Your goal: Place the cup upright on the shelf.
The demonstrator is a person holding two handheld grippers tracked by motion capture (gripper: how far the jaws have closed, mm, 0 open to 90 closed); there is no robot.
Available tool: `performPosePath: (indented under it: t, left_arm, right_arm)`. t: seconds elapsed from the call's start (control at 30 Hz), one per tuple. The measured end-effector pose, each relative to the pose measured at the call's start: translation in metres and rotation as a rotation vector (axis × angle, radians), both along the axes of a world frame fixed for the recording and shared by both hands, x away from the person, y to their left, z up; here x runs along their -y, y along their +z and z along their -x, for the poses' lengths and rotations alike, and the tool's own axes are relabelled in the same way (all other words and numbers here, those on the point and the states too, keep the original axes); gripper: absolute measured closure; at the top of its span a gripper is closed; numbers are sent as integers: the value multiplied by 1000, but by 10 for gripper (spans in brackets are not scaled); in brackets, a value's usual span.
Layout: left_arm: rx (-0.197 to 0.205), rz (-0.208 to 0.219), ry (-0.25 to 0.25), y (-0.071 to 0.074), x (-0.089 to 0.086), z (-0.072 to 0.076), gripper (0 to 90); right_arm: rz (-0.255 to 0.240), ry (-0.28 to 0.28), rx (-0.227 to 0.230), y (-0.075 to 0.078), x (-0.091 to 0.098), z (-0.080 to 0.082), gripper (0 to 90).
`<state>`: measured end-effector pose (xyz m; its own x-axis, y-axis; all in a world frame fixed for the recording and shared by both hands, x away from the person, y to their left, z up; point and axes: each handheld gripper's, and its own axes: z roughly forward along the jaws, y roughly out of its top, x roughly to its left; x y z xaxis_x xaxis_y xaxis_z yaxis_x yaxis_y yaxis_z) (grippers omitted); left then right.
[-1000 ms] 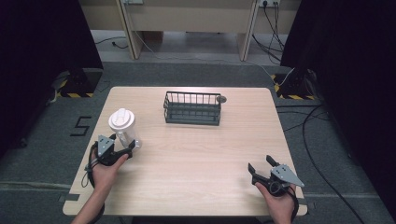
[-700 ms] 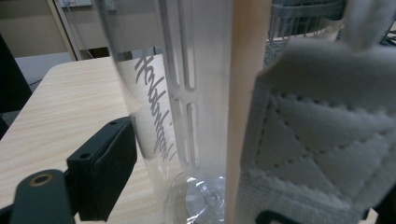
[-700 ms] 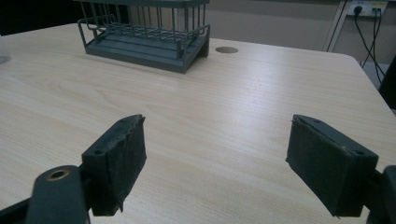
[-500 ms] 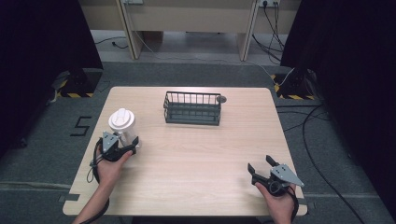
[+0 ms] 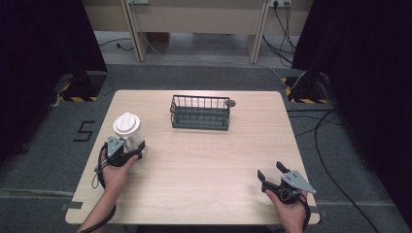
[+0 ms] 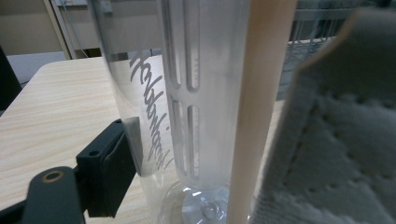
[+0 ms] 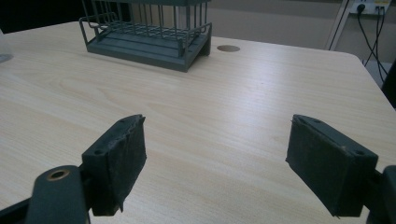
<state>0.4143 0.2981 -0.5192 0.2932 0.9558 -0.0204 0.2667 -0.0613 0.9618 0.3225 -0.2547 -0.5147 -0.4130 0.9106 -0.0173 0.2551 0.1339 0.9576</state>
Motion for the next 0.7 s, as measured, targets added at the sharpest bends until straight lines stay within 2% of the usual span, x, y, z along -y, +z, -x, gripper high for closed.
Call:
performPosePath:
  t: [0.23, 0.7]
  left_arm:
    - [6, 18, -5, 0, -1, 1, 180]
    - [33, 1, -32, 12, 5, 3, 181]
  right_arm:
    - [3, 2, -3, 0, 0, 0, 203]
    - [1, 1, -4, 0, 0, -1, 204]
